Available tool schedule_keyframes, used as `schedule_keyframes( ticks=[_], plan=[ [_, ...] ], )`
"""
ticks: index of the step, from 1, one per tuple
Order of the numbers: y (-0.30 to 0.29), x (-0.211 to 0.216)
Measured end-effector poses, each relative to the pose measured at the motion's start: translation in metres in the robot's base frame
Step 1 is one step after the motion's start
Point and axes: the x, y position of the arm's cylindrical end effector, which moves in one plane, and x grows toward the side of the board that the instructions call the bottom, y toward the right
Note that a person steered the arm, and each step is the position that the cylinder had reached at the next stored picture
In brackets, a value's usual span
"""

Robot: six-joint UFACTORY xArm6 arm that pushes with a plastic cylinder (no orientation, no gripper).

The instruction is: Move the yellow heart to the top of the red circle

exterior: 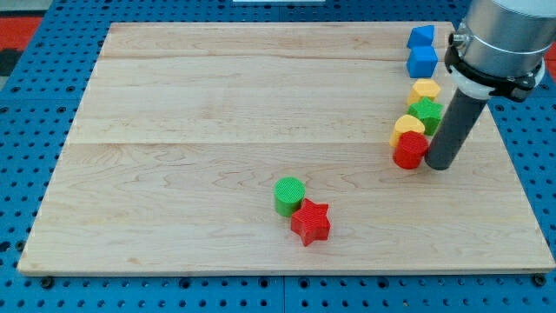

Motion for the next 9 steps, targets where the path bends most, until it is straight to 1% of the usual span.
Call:
schedule_keyframes(
  ticks=[2, 3, 4, 6, 7, 9],
  plan=[
    [-0.043, -0.001],
    [-0.019, 0.001],
    [0.029, 0.0],
    [0.029, -0.048],
    [0.014, -0.056],
    [-0.019, -0.056]
  ],
)
